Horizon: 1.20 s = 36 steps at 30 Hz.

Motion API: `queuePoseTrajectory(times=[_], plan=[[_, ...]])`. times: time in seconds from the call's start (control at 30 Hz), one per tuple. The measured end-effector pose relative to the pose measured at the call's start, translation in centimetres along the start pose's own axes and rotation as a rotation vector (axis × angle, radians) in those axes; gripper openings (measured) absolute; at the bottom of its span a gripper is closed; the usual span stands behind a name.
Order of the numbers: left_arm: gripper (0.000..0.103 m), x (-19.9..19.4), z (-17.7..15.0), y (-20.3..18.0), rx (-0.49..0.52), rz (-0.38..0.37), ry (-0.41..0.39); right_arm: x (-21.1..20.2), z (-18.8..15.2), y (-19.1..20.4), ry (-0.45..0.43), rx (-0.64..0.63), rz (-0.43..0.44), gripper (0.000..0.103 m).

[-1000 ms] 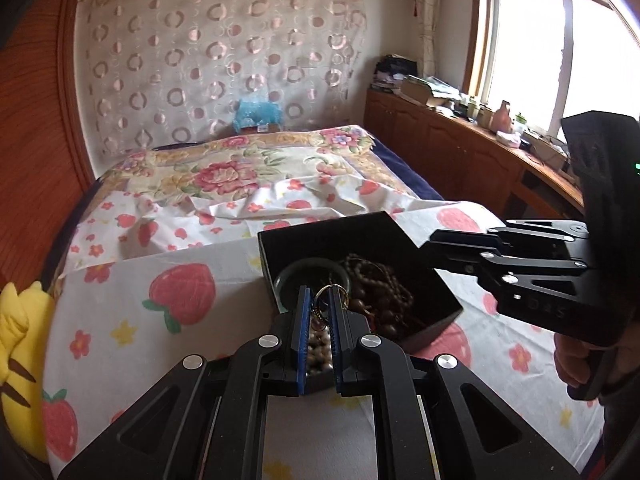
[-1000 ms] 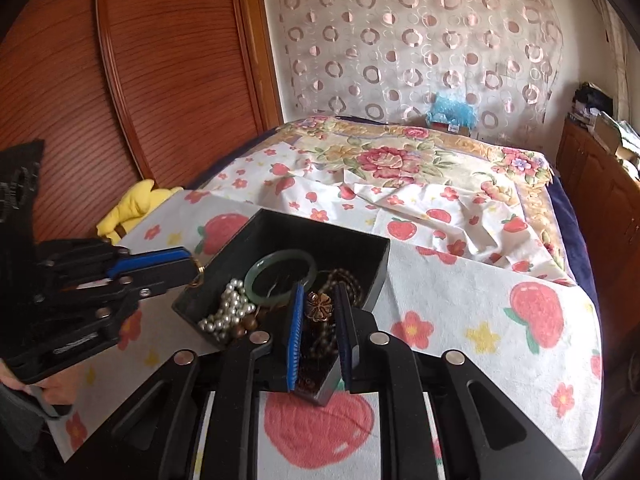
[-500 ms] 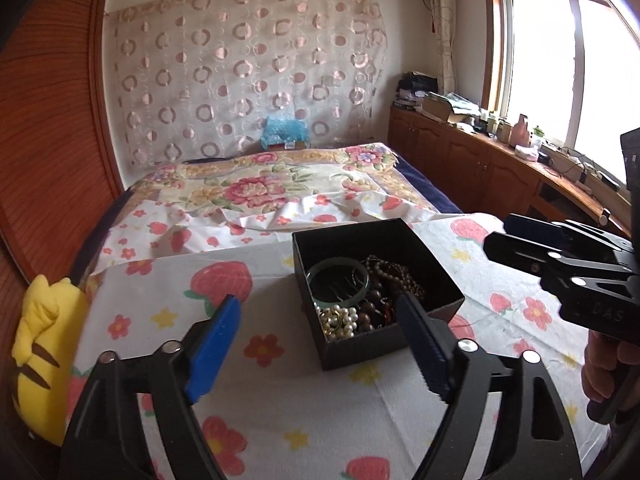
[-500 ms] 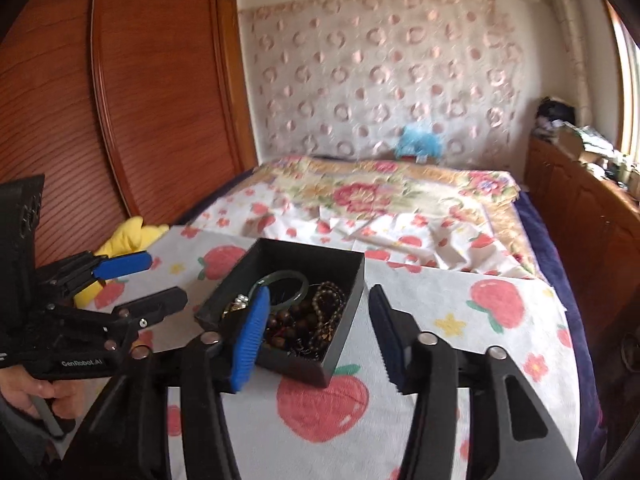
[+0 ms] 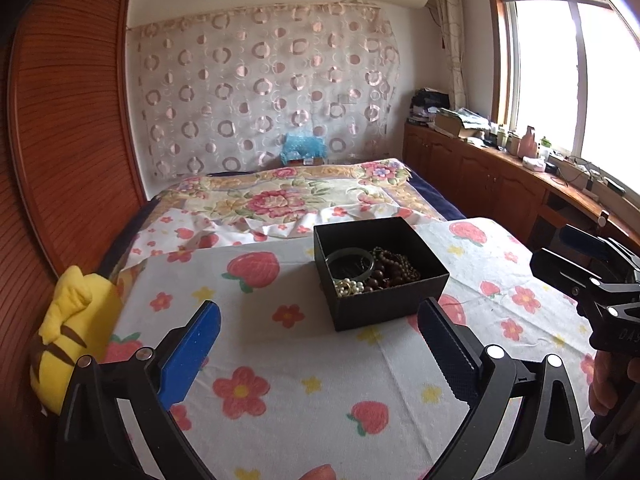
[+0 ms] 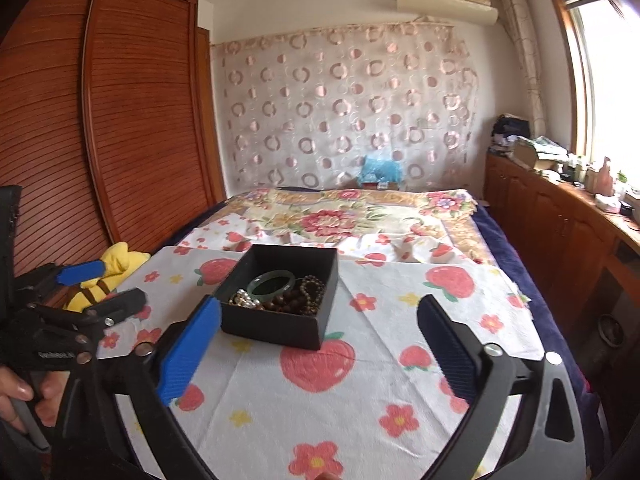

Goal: Organize jewelry

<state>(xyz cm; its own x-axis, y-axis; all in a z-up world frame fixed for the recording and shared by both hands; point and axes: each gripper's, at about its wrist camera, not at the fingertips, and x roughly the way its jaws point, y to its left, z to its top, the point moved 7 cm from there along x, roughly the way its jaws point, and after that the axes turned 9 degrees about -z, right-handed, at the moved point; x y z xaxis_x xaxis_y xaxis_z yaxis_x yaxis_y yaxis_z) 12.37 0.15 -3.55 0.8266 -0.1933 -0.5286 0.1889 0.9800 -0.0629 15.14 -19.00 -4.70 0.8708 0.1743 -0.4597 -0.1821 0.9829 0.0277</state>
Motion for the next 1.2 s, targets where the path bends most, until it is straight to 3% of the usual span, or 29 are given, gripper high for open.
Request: queuePoseTrajectory(times=[0.37, 1.2], plan=[[0.095, -2.0, -0.4, 0.7, -0.007, 0.057, -0.033, -0.9, -1.0, -0.9, -0.008, 0.025, -0.033, 0.1], [0.095, -2.1, -0.5, 0.8, -0.007, 0.054, -0.036, -0.8, -1.1, -1.1, -0.007, 0.028, -0.045, 0.1]])
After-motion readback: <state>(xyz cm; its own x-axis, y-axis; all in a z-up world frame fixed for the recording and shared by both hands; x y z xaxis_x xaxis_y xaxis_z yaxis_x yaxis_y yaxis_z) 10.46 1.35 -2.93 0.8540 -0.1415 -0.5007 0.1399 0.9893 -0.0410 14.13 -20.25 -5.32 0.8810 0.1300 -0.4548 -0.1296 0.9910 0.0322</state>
